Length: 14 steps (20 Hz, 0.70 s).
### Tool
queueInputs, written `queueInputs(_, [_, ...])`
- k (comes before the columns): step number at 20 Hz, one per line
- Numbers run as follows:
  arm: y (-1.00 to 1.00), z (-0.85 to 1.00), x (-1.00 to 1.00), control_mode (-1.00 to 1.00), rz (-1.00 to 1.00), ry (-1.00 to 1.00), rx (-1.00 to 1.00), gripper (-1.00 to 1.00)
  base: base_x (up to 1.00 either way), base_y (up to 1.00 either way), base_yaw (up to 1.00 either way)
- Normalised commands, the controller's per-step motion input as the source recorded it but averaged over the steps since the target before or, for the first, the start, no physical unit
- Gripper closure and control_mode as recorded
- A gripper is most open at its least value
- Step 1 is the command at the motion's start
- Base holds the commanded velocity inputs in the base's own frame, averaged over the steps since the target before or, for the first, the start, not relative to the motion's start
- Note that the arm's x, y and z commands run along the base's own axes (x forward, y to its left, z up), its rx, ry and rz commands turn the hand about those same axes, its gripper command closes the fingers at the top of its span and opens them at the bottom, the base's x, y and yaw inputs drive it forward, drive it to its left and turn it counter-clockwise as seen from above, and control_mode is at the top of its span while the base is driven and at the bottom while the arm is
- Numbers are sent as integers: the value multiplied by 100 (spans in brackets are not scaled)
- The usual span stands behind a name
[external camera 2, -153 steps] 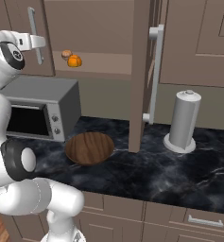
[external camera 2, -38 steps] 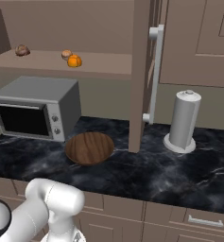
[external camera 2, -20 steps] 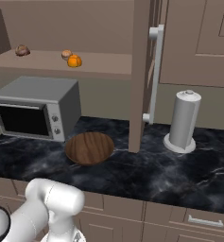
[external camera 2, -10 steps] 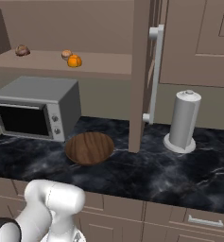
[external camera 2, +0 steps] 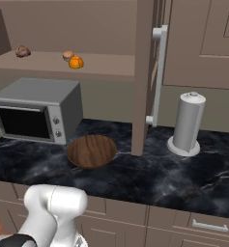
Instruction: Open the cabinet. Pick the orange and tangerine from the cabinet and place them into the bowl. Then close the cabinet.
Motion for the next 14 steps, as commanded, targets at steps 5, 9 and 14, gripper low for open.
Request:
queueInputs(5, [-30,-10,3,-100,35,5,0,-100,0,0,0])
queueInputs(9, [-23,-11,10,-100,39,2,0,-100,0,0,0])
queueInputs(14, [-12,-4,13,-100,39,1,0,-100,0,0,0])
